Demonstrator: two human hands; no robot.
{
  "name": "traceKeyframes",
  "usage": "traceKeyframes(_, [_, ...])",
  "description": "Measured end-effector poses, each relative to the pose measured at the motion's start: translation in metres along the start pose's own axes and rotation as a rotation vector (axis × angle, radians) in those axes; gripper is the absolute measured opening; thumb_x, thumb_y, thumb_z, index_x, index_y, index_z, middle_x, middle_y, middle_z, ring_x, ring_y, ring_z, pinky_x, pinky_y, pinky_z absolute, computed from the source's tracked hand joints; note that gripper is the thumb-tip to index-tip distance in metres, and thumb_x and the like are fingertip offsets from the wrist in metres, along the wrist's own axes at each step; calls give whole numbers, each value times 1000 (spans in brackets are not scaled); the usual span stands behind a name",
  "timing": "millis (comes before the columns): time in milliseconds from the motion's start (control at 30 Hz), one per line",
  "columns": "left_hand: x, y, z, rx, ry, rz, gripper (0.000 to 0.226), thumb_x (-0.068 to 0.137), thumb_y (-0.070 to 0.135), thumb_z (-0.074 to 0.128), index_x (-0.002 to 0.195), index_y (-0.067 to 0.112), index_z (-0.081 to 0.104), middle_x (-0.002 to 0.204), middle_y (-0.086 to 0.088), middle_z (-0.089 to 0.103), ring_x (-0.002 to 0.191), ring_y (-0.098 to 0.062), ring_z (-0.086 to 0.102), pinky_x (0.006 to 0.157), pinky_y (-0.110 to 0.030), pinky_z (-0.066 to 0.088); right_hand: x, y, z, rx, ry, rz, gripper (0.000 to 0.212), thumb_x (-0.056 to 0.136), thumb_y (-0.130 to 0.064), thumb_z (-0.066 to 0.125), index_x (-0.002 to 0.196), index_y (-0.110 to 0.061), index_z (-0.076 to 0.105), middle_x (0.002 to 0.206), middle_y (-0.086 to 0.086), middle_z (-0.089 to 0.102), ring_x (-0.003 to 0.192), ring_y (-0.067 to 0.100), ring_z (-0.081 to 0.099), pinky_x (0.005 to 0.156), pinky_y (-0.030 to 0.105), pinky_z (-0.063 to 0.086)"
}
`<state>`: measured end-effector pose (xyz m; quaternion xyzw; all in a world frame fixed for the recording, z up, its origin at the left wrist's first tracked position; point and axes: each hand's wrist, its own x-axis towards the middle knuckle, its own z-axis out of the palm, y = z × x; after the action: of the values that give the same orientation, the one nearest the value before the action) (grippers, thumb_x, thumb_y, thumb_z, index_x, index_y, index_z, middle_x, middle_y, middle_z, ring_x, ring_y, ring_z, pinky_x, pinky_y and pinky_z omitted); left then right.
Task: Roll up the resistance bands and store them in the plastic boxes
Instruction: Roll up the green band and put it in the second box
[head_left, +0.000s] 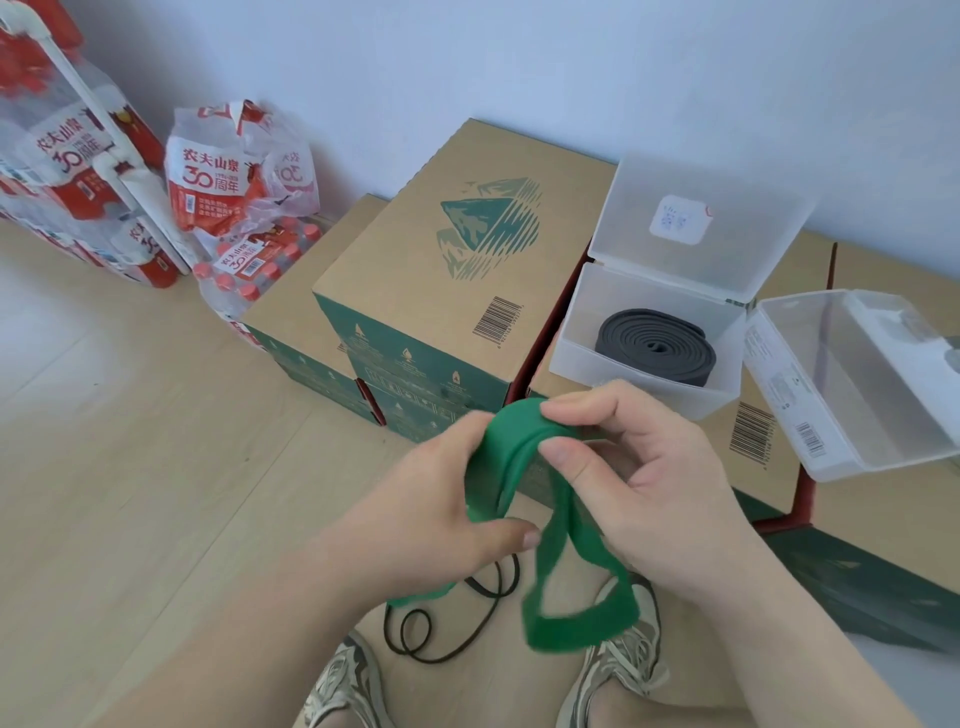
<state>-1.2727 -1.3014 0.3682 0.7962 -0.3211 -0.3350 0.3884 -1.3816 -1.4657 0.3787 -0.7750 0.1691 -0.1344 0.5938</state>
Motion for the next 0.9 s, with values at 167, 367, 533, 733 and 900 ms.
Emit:
traceKeyframes(167, [2, -1, -7, -112, -47, -32, 29, 80, 14, 78, 100, 30, 66, 90, 4, 73, 85, -16, 71, 83, -44, 59, 4, -5, -11, 154, 122, 60, 17, 96, -7, 65, 100, -23, 70, 97, 4, 78, 89, 22, 75, 78, 33, 62])
traceKeyframes(367, [-6, 6, -20, -139, 90, 7, 24, 73, 17, 66, 92, 31, 63, 83, 4, 72, 76, -20, 69, 71, -45, 60, 5, 0, -23, 30, -91, 150, 30, 98, -3, 63, 106, -32, 62, 107, -3, 76, 104, 18, 71, 97, 41, 56])
traceKeyframes(533, [-9, 10, -20, -71, 143, 96, 29, 80, 2, 73, 94, 24, 62, 82, -1, 68, 75, -21, 63, 72, -47, 51, 3, 2, -21, -78, -221, 121, 47, 79, -12, 80, 112, -29, 52, 102, -2, 71, 97, 22, 65, 100, 48, 50])
traceKeyframes(733, [-12, 19, -16, -142, 88, 128, 47, 81, -1, 78, 114, 27, 61, 94, 4, 73, 81, -19, 71, 72, -41, 59, 5, -2, -16, 132, -82, -30, 69, 61, -51, 94, 116, -32, 57, 102, 7, 72, 86, 34, 69, 72, 48, 56])
traceKeyframes(900, [-12, 13, -24, -315, 100, 74, 51, 73, 31, 92, 118, 28, 67, 104, -1, 78, 91, -22, 78, 81, -45, 64, 5, 4, -13, 17, -97, -64, 18, 82, -36, 79, 97, -27, 81, 93, 1, 75, 88, 21, 70, 77, 33, 52])
